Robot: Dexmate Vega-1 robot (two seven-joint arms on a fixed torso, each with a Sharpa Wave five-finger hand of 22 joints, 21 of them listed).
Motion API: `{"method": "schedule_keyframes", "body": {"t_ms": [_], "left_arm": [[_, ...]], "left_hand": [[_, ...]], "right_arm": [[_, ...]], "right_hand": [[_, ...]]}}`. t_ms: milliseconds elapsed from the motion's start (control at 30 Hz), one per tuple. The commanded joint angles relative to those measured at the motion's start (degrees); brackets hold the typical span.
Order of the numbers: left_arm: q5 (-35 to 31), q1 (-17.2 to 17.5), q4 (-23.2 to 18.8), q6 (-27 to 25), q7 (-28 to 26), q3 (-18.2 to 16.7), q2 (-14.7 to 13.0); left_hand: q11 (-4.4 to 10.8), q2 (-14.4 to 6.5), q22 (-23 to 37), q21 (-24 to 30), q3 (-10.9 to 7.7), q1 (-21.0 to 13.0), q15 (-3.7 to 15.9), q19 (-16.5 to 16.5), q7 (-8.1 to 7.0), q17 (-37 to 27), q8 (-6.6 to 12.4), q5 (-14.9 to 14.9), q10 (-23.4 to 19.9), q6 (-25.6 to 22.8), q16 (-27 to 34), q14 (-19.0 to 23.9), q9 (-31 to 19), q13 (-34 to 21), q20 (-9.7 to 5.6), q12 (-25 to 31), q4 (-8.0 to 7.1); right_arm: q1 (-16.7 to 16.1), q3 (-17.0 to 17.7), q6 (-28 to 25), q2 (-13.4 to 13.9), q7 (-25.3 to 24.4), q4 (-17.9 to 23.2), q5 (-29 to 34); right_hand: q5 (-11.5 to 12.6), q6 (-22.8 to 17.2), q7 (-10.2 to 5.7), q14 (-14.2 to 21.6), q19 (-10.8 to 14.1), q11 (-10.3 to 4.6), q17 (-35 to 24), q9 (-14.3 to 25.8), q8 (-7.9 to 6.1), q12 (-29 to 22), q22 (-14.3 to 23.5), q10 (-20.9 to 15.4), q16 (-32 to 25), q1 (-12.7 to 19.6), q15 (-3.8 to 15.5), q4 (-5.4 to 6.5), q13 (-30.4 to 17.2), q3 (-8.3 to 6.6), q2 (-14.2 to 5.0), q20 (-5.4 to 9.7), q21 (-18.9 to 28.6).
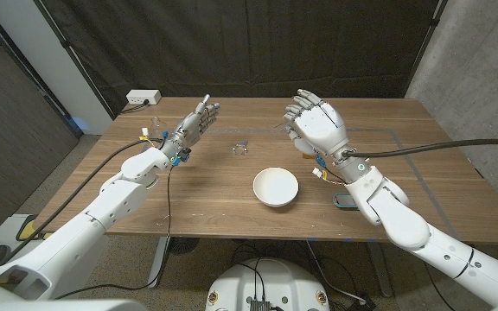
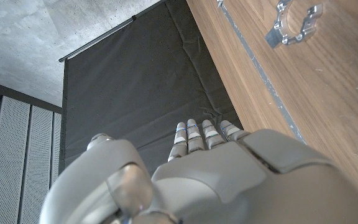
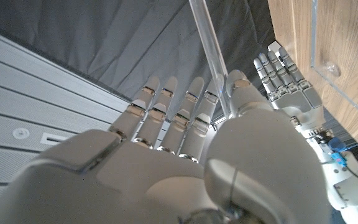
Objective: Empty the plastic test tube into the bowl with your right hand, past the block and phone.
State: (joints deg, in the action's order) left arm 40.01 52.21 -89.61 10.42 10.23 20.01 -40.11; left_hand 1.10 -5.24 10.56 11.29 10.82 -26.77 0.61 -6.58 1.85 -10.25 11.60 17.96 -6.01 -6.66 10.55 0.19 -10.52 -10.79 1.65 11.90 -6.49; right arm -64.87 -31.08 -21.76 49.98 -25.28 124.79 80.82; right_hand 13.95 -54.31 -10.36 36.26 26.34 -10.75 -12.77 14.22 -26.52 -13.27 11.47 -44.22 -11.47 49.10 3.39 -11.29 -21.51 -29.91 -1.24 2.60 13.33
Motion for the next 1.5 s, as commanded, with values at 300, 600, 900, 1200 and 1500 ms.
{"method": "schedule_keyframes", "body": {"t_ms": [300, 600, 900, 1200, 1500], "left_arm": [[0.76, -1.54, 3.62, 0.87, 1.76, 0.71, 1.67], [0.45, -1.44, 3.34, 1.03, 1.99, 0.95, 1.59], [0.62, -1.12, 3.23, 0.74, 1.84, 1.02, 1.59], [0.85, -0.73, 3.42, 0.96, 1.84, 0.99, 1.79], [1.16, -0.12, 3.44, 1.32, 1.89, 0.90, 1.93]], "left_hand": [[-0.04, -0.21, 0.07, 0.35, 0.55, -0.38, 0.09, -0.68, -0.01, -0.22, -0.18, -0.38, -0.33, -0.52, 0.25, -0.10, -0.30, -0.16, 0.06, -0.20, 0.13], [0.04, -0.25, 0.08, 0.37, 0.65, -0.41, 0.10, -0.70, -0.01, -0.22, -0.17, -0.40, -0.34, -0.55, 0.24, -0.14, -0.30, -0.16, 0.08, -0.19, 0.12], [-0.13, -0.29, 0.09, 0.38, 0.77, -0.42, 0.03, -0.71, 0.06, -0.22, -0.17, -0.42, -0.36, -0.56, 0.23, -0.17, -0.30, -0.16, 0.08, -0.18, 0.10], [-0.17, -0.33, 0.09, 0.39, 0.89, -0.42, 0.03, -0.75, 0.03, -0.22, -0.18, -0.44, -0.32, -0.55, 0.23, -0.18, -0.30, -0.16, 0.00, -0.20, 0.08], [0.06, -0.36, 0.10, 0.40, 0.99, -0.43, 0.00, -0.77, 0.10, -0.23, -0.17, -0.45, -0.32, -0.58, 0.24, -0.18, -0.30, -0.16, 0.01, -0.20, 0.06]], "right_arm": [[-3.07, 6.40, 7.18, -1.30, 4.14, 4.80, -24.37], [-3.65, 8.61, 8.13, -3.17, 5.12, 4.63, -32.61], [-3.96, 10.17, 8.20, -4.36, 6.13, 4.81, -39.17], [-3.49, 10.56, 6.84, -4.81, 8.20, 5.07, -43.43], [-1.20, 9.47, 4.98, -5.14, 10.50, 4.38, -46.06]], "right_hand": [[-0.43, -0.07, -0.98, 0.97, 1.35, -0.26, 0.03, 0.02, -9.05, -0.48, 0.02, -1.14, -0.31, -1.13, 7.55, 2.85, -0.10, -3.18, -0.14, 3.40, 0.55], [-0.78, 0.13, -0.89, 1.64, 1.66, 0.02, 0.11, -0.31, -9.17, -1.39, -0.02, -3.41, -0.47, -1.26, 7.54, 2.73, -0.06, -3.62, -0.19, 3.07, 0.62], [-1.33, 0.29, -1.66, 3.28, 1.86, -0.45, 0.08, -0.84, -9.22, -2.29, -0.06, -5.65, -0.98, -1.72, 7.37, 2.82, -0.02, -4.03, -0.30, 2.67, 0.62], [-1.62, 0.46, -1.95, 4.11, 1.91, -0.63, -0.10, -1.13, -9.19, -2.79, -0.08, -6.81, -1.25, -1.98, 7.33, 2.82, -0.07, -4.21, -0.24, 2.44, 0.59], [-2.12, 0.57, -2.25, 4.69, 1.97, -0.68, -0.36, -1.47, -9.09, -3.85, -0.12, -9.15, -1.51, -2.22, 6.87, 2.76, -0.21, -4.02, -0.17, 2.26, 0.53]]}}
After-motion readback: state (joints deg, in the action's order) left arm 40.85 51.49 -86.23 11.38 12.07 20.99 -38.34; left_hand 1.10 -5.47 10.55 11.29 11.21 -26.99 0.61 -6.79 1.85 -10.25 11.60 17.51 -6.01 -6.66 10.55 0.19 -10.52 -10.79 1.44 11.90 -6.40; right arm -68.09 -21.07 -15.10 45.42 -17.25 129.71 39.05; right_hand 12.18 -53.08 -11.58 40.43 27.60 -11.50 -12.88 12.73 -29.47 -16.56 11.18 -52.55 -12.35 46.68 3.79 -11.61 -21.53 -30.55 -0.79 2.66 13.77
